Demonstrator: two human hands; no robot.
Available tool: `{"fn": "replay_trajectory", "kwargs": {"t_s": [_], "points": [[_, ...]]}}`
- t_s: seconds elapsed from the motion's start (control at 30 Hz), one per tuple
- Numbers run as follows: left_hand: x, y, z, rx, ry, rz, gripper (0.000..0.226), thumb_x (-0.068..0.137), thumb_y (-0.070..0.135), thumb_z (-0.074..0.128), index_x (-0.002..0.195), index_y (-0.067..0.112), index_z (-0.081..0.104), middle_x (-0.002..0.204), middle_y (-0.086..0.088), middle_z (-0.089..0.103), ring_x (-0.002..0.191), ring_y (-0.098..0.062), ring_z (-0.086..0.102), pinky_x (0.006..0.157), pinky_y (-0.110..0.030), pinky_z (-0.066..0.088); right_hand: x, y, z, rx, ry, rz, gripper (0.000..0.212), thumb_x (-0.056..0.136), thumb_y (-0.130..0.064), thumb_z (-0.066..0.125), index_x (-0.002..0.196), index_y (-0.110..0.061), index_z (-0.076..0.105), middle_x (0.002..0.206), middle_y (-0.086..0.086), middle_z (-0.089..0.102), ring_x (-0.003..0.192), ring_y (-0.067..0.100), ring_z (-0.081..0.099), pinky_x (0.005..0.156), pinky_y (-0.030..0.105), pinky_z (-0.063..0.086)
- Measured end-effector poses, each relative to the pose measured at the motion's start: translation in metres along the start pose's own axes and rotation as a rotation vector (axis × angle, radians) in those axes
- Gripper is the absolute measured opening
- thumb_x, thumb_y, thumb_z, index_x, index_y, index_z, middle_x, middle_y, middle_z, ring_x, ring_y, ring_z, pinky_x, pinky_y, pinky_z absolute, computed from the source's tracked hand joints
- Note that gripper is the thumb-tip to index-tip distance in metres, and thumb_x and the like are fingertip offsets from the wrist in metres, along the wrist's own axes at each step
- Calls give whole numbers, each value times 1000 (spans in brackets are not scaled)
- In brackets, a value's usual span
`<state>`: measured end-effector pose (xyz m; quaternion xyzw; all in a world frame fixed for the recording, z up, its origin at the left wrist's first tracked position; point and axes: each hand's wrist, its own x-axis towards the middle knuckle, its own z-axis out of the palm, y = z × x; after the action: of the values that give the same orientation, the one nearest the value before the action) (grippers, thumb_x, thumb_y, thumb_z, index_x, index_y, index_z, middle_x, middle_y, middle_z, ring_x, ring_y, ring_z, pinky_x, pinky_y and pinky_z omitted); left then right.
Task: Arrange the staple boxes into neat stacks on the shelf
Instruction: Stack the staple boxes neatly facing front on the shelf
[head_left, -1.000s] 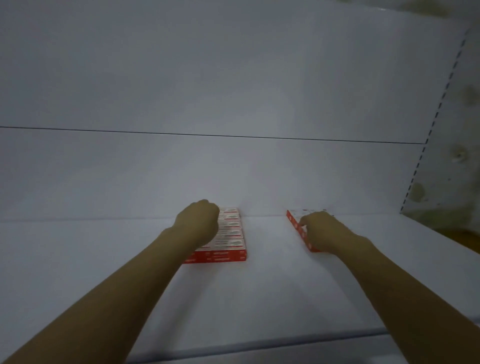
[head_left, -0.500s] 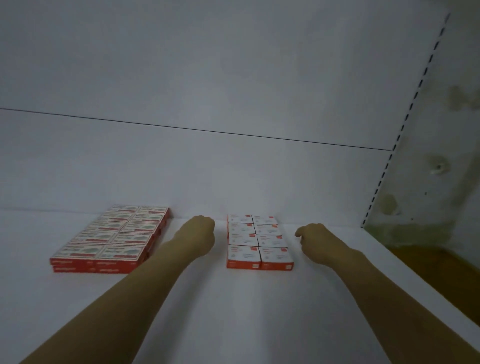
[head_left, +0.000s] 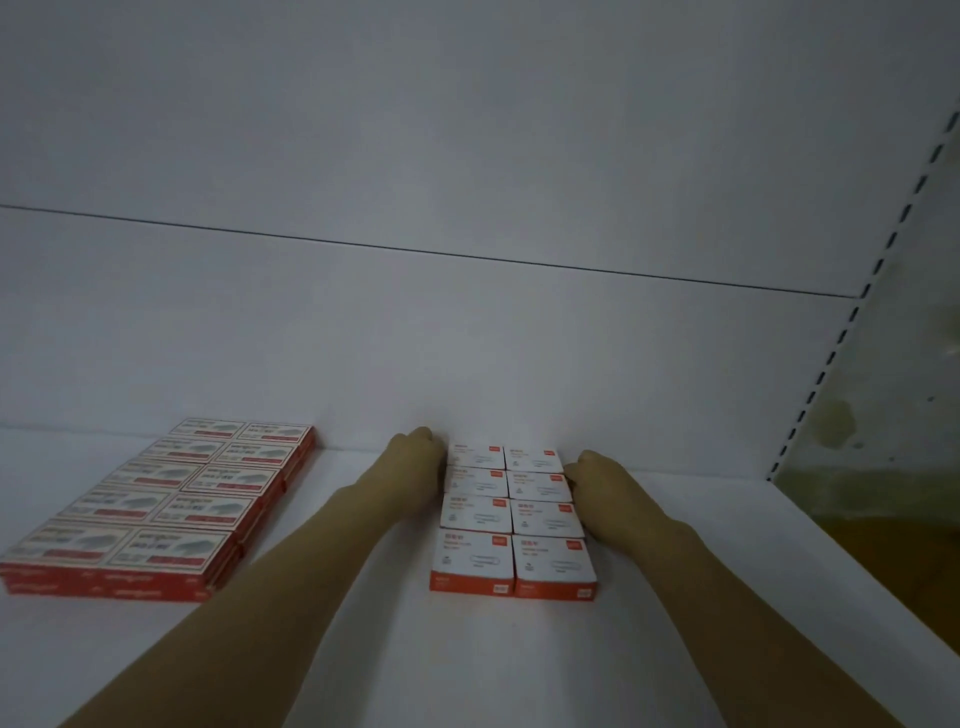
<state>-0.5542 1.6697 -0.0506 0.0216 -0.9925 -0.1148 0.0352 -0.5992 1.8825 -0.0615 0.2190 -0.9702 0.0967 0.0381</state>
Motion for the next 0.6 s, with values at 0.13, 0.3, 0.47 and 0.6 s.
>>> {"fn": "replay_trajectory", "kwargs": {"t_s": [0.13, 0.3, 0.47, 0.6], "points": [[5, 2, 5, -1, 24, 6, 24, 96, 14, 45, 115, 5, 56, 120, -10, 49, 109, -24, 52, 95, -27, 44, 0, 3, 3, 18, 5, -9, 28, 98, -21, 41, 98, -5, 64, 73, -9, 30, 63, 5, 37, 51, 11, 24], [-1, 5, 2, 23, 27, 0, 24, 96, 18, 46, 115, 7, 56, 120, -10, 48, 109, -23, 51, 94, -27, 43, -4, 1, -3, -3, 1, 13, 25, 98, -14, 39, 93, -7, 62, 71, -6, 35, 60, 6, 37, 50, 10, 25], [-18, 1, 1, 60, 16, 20, 25, 97, 18, 44, 113, 7, 60, 117, -9, 49, 104, -22, 54, 89, -25, 43, -22, 9, -1, 7, 11, 31, 30, 96, -9, 39, 107, -5, 67, 104, 12, 58, 87, 20, 57, 70, 18, 39], [-26, 6, 6, 149, 15, 80, 25, 96, 20, 46, 116, 9, 58, 116, -8, 49, 106, -20, 50, 89, -25, 43, -26, 2, 3, 23, 4, 2, 27, 98, -21, 42, 104, -10, 67, 104, 7, 54, 82, 13, 50, 71, 17, 38]]}}
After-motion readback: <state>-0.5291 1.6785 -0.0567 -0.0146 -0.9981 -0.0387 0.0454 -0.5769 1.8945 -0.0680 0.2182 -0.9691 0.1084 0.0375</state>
